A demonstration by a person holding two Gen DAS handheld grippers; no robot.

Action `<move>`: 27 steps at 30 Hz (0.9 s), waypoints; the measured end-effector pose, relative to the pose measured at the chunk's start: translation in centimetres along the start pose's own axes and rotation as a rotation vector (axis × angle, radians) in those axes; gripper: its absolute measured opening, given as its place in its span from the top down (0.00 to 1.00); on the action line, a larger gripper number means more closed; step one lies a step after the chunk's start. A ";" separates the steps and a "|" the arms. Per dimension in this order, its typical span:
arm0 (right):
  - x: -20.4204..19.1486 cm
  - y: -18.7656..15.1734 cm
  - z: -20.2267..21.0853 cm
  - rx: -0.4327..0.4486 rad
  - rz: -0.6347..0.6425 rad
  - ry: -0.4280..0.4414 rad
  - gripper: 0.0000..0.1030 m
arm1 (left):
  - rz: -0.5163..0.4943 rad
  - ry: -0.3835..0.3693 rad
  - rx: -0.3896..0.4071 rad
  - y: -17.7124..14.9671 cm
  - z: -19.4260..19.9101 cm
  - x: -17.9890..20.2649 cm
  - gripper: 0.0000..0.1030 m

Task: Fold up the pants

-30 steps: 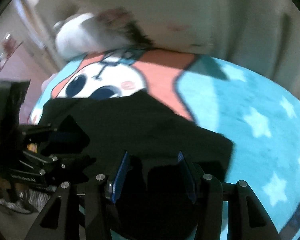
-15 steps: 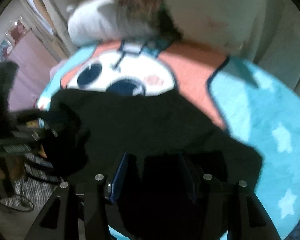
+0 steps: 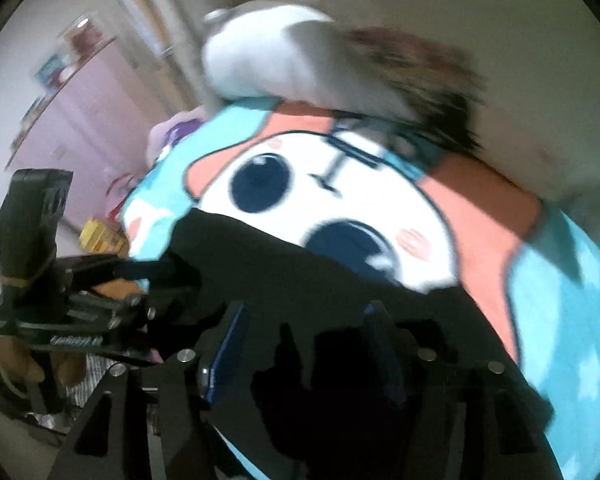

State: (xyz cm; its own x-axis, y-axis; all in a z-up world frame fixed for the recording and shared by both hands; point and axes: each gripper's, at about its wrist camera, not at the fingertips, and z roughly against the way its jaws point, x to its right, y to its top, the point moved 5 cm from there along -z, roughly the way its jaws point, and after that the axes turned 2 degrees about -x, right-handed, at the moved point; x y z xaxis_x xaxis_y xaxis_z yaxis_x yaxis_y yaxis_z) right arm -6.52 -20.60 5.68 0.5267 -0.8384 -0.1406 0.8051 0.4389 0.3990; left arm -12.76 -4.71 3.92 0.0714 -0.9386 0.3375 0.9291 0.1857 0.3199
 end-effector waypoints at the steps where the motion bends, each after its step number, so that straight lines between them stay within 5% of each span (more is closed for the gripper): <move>1: -0.8 0.8 -0.9 -0.008 0.022 0.012 0.40 | 0.023 0.002 0.007 -0.4 0.4 -0.7 0.31; 7: -4.0 3.9 -5.7 -0.061 0.128 0.082 0.39 | 0.182 -0.003 0.006 -3.6 1.2 -4.7 0.31; 16: -5.4 5.8 -12.1 -0.157 0.159 0.139 0.33 | 0.291 -0.046 0.035 -4.6 -1.1 -6.3 0.31; 19: -5.1 5.9 -13.9 -0.170 0.111 0.175 0.33 | 0.294 -0.077 0.073 -3.9 -1.7 -6.2 0.17; 22: -4.8 5.7 -13.9 -0.118 0.081 0.218 0.33 | 0.272 -0.075 0.098 -3.5 -1.9 -5.9 0.15; 25: -4.7 5.5 -13.5 -0.104 0.057 0.255 0.61 | 0.224 -0.062 0.101 -3.4 -2.0 -5.4 0.18; 26: -4.6 5.5 -13.2 -0.095 0.050 0.259 0.66 | 0.211 -0.076 0.104 -3.4 -1.9 -5.3 0.39; 27: -4.5 5.5 -12.6 -0.085 0.041 0.273 0.74 | 0.200 -0.069 0.090 -3.3 -1.9 -5.2 0.46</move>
State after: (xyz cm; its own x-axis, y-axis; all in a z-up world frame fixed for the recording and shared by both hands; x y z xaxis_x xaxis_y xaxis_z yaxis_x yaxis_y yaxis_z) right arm -1.02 -10.32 -2.90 0.6039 -0.7065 -0.3690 0.7955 0.5057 0.3337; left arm -15.56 -1.02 -0.56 0.2235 -0.8590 0.4607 0.8623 0.3946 0.3174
